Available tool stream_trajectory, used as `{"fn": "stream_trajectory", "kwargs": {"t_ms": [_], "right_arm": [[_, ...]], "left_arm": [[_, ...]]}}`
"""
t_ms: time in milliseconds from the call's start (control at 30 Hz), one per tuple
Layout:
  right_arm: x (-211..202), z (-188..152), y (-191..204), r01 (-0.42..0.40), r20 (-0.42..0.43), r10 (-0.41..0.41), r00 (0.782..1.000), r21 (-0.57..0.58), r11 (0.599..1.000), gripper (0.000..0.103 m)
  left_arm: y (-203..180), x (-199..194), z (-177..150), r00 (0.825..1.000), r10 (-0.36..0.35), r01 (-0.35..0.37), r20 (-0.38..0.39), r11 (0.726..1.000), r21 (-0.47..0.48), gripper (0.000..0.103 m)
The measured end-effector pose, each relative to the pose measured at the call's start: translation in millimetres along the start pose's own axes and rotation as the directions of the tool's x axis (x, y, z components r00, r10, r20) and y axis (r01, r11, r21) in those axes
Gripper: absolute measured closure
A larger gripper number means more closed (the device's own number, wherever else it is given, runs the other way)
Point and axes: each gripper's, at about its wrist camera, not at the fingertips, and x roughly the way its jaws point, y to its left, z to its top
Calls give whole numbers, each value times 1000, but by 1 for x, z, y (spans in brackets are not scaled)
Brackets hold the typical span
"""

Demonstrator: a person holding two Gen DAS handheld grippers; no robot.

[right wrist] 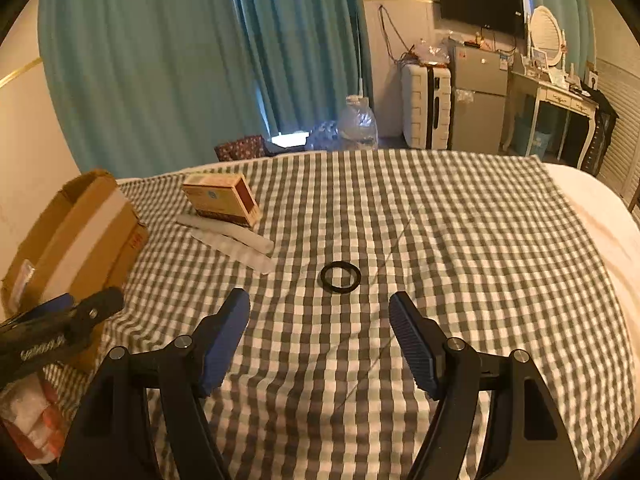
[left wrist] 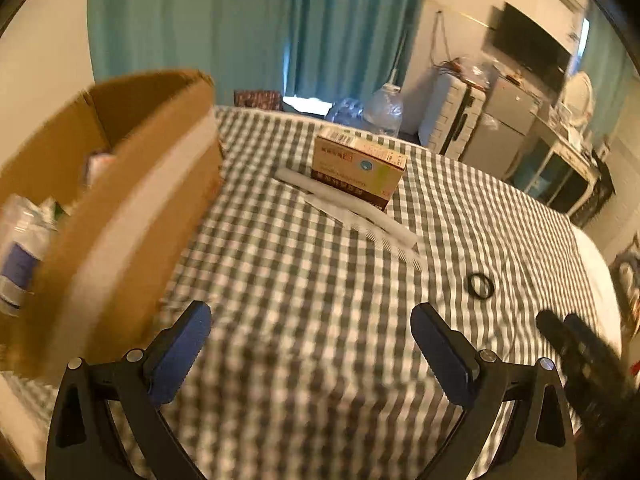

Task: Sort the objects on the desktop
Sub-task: 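Move both grippers back toward the black ring and clear comb, then grasp the black rubber ring with the right gripper while the left grasps the clear comb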

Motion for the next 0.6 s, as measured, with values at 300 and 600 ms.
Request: {"fn": "stream_trajectory", "kwargs": {"t_ms": [300, 600], "right_arm": [[86, 9, -12, 21, -109, -28, 994, -64, 998, 31], [114, 6, -15, 58, -161, -81, 984, -141, 988, 85]], "left_arm": [[-29, 72, 10, 999, 26, -26, -19, 999, 34, 1], [-50, 102, 18, 1000, -25, 25, -9, 999, 42, 1]]}}
